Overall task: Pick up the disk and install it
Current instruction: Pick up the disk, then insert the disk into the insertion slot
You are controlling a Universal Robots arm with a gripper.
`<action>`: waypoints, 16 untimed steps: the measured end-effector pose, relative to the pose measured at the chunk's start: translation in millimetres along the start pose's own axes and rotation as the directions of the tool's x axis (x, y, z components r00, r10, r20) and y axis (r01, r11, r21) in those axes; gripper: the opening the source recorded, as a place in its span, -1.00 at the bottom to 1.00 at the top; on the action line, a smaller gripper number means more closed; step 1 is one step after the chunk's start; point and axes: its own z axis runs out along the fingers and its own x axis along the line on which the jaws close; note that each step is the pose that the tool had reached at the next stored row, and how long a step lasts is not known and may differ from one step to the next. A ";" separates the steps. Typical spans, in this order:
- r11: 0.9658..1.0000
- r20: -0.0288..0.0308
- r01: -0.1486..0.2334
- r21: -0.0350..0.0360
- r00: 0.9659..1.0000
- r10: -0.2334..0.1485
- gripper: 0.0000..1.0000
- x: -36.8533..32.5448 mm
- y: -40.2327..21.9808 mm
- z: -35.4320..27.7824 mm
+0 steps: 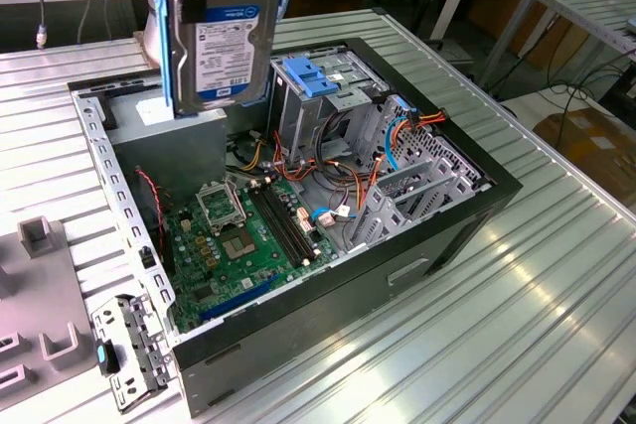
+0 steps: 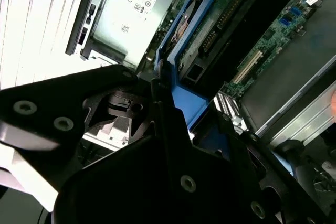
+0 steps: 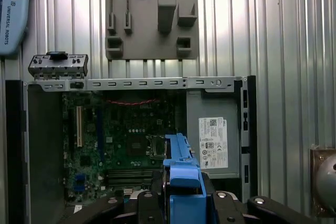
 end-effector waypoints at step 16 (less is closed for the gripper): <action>1.000 0.000 0.000 0.000 1.000 0.000 -0.26 3.0 -10.8 -0.1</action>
